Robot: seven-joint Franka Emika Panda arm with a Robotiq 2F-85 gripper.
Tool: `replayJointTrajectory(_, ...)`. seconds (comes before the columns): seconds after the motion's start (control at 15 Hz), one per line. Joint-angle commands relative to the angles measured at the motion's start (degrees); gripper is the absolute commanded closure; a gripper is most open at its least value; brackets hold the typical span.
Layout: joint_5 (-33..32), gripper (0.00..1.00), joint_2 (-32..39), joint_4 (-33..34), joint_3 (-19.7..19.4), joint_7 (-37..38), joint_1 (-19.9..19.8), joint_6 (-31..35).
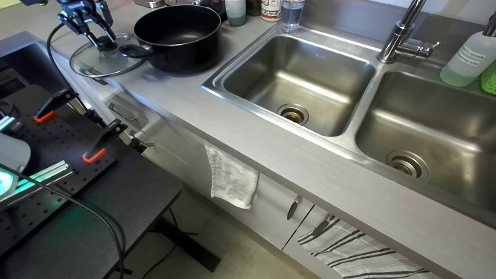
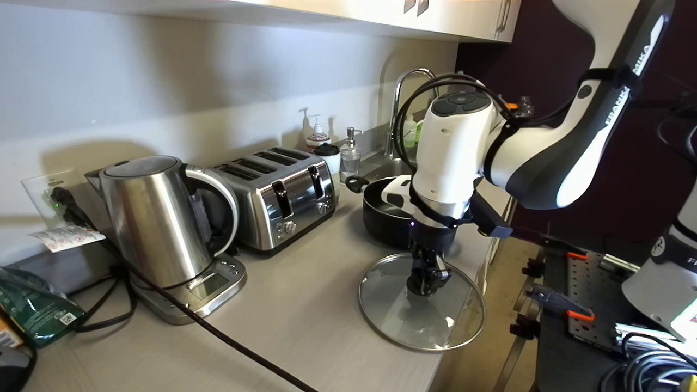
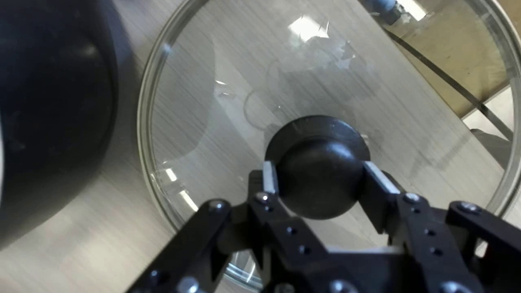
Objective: Take the lid off of the pot
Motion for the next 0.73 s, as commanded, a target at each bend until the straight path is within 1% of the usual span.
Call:
replayJointTrajectory(0.0, -1.67, 0.73, 2.14, 1.67, -1.00, 1.81, 0.70, 1.53)
replayJointTrajectory(0.07, -1.81, 0.33, 1.80, 1.49, -1.08, 2.03, 0.73, 1.64)
replayJointTrajectory(0.13, -1.60, 0.22, 1.58, 1.32, -0.98, 1.94, 0.62, 1.77)
replayJointTrajectory(0.33, 0.40, 0.03, -1.58, -1.37, 0.69, 0.21, -0.29, 3.90)
replayJointTrajectory(0.4, 0.92, 0.00, -2.73, -2.32, 1.21, -0.06, -0.48, 4.74)
replayJointTrajectory(0.67, 3.38, 0.00, -6.74, -6.22, 3.74, -1.97, -1.67, 9.08)
